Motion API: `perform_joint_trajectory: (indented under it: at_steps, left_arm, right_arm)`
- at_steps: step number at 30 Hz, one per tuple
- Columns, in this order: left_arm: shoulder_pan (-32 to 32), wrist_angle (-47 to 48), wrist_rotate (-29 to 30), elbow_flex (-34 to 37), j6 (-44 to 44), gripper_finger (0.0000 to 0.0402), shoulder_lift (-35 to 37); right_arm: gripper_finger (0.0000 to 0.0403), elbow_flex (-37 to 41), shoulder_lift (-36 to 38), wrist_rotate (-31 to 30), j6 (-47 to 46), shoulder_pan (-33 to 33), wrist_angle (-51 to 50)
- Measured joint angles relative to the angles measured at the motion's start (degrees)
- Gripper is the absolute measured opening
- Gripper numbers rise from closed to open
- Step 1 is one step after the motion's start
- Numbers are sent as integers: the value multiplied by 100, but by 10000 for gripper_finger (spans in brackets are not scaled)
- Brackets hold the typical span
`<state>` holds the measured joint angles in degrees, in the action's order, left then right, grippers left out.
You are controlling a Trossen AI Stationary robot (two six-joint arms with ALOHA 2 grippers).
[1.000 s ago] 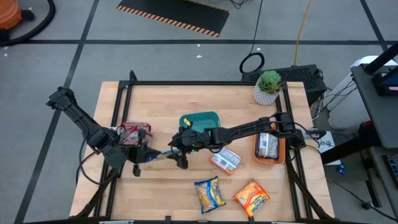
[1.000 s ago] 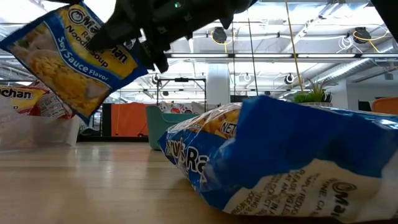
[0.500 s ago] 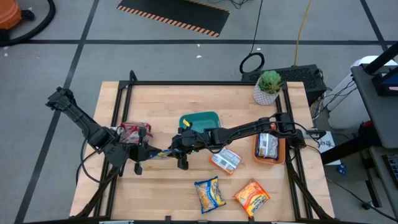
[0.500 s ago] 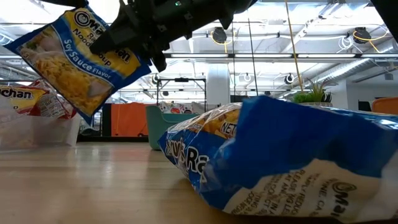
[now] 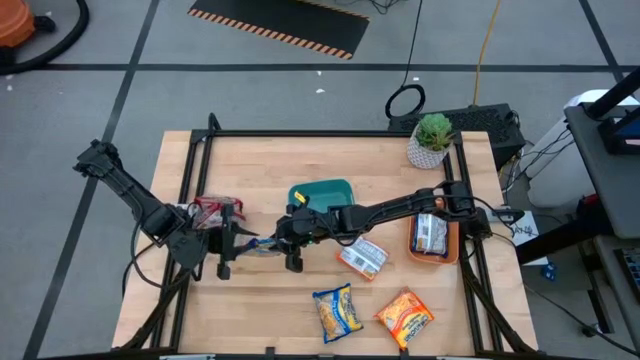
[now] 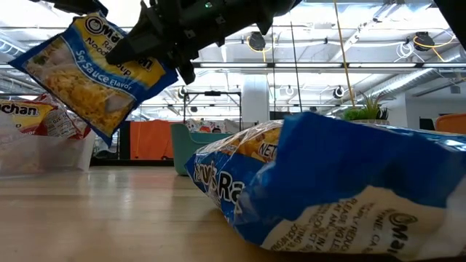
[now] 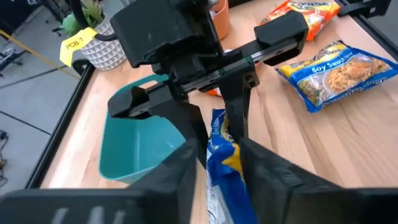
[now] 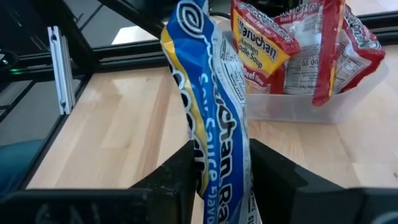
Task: Sort Maruchan noodles
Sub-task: Put the top blue noodle pack into the orange bin
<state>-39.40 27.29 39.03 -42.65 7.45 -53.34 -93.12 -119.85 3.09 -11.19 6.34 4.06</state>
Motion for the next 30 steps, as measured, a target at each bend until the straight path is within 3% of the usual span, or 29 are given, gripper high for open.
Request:
perform_joint_trajectory:
  at_steps: [6,14,21,30]
  left_arm:
    - [0,8,85,0,70,182,0]
    - [51,32,1548,0,-267,186,27]
    - [87,560,1643,-1,279,186,45]
    - [87,1019,1322,-2,907,186,44]
  right_arm:
    - [115,0,231,2,-225,-45,-779]
    - [114,0,905,-367,-498,-138,-2336]
    - [114,0,1423,-815,-1195,-31,-3937]
    - [114,2,2298,-3006,-1974,602,-5172]
